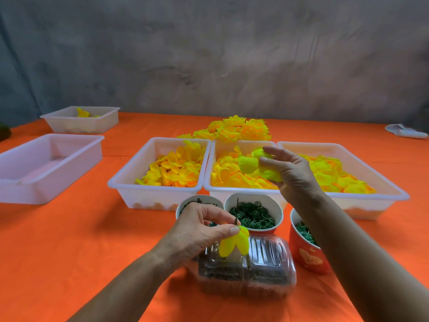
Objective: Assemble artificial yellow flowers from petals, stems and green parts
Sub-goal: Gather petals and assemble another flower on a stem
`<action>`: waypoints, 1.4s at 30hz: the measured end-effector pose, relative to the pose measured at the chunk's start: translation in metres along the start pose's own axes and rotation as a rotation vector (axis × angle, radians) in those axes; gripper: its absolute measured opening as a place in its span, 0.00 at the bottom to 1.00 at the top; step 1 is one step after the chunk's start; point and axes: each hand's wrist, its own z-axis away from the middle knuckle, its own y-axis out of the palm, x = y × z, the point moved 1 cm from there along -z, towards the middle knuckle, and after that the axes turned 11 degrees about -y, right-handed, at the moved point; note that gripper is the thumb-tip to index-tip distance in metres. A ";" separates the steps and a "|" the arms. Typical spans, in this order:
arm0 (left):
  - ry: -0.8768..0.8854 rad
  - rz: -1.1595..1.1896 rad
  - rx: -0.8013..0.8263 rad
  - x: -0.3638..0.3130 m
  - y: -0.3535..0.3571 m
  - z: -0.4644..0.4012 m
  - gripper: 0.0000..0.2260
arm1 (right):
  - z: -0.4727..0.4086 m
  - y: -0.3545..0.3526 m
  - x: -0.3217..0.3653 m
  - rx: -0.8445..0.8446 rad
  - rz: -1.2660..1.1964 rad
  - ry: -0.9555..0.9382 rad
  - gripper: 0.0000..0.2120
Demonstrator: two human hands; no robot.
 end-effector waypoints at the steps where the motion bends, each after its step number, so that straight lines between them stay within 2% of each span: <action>1: -0.001 0.019 -0.002 0.000 0.001 0.001 0.06 | 0.004 0.001 0.003 0.006 -0.018 -0.003 0.11; 6: -0.006 0.047 -0.023 -0.002 0.003 0.004 0.05 | 0.022 0.006 0.017 0.055 -0.035 -0.058 0.13; 10: -0.014 0.048 -0.019 -0.004 0.004 0.006 0.06 | 0.033 0.009 0.023 0.064 0.051 -0.100 0.14; 14: -0.008 0.022 -0.054 -0.011 0.001 0.009 0.17 | 0.043 0.013 0.029 0.080 0.114 -0.152 0.14; 20: 0.103 0.136 -0.076 -0.029 -0.016 0.010 0.22 | 0.051 0.018 0.039 0.111 0.119 -0.139 0.14; 23: 0.136 0.136 -0.127 -0.042 -0.019 0.008 0.34 | 0.056 0.025 0.042 0.158 0.144 -0.136 0.14; 25: 0.137 0.166 -0.110 -0.051 -0.014 0.008 0.37 | 0.060 0.030 0.043 0.187 0.135 -0.129 0.14; 26: 0.133 0.191 -0.098 -0.055 -0.011 0.009 0.34 | 0.062 0.032 0.043 0.196 0.129 -0.127 0.15; 29: 0.099 0.272 -0.071 -0.059 -0.005 0.008 0.19 | 0.067 0.034 0.043 0.216 0.118 -0.102 0.18; 32: 0.017 0.364 -0.043 -0.056 -0.004 0.006 0.11 | 0.070 0.032 0.042 0.262 0.079 -0.007 0.22; 36: -0.028 0.451 -0.066 -0.054 -0.007 0.004 0.07 | 0.069 0.028 0.042 0.269 -0.058 0.092 0.29; 38: -0.008 0.469 -0.082 -0.053 -0.007 0.004 0.06 | 0.070 0.025 0.043 0.288 -0.045 0.119 0.31; 42: 0.020 0.471 -0.096 -0.051 -0.008 0.004 0.07 | 0.073 0.025 0.043 0.339 0.058 0.126 0.25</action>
